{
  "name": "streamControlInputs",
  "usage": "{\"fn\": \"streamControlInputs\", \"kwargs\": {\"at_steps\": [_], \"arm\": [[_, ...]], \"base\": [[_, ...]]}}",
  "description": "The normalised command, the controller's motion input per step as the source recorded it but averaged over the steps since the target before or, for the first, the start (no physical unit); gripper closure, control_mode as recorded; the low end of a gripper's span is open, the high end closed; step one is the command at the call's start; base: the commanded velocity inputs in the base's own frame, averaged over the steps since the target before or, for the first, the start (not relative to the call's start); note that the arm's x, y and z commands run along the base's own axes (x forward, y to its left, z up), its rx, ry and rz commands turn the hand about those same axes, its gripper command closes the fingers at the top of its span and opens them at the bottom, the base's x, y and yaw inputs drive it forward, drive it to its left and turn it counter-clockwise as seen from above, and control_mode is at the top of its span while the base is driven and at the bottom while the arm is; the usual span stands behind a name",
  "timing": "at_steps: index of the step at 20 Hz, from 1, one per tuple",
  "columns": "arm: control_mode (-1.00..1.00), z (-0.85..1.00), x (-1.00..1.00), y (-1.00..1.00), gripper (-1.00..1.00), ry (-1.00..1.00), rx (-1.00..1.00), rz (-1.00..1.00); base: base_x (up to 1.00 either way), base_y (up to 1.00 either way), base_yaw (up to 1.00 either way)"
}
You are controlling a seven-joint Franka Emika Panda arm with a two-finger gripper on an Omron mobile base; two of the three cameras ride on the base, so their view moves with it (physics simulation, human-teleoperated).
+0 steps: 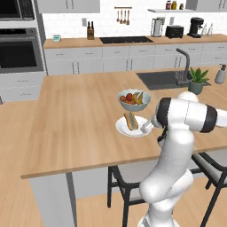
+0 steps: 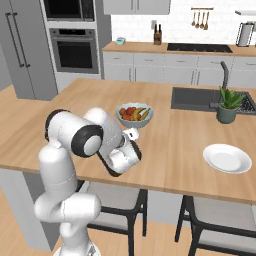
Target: Place one bun and one sausage from the bowl on each plate.
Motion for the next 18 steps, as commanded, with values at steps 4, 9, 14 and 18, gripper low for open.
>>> {"fn": "streamControlInputs", "kwargs": {"at_steps": [4, 9, 14, 18], "arm": [[-1.0, 1.0, 0.0, -0.16, -1.0, 0.34, 0.0, -0.11], [-1.0, 1.0, 0.0, -0.24, -1.0, 0.53, 0.01, -0.15], [-1.0, 1.0, 0.09, -0.26, -1.0, 0.31, 0.1, -0.26], [-1.0, 1.0, 0.0, -0.15, -1.0, 0.13, 0.07, -0.17]], "base": [[0.0, 0.0, 0.0], [0.0, 0.0, 0.0], [0.0, 0.0, 0.0], [0.0, 0.0, 0.0]]}}
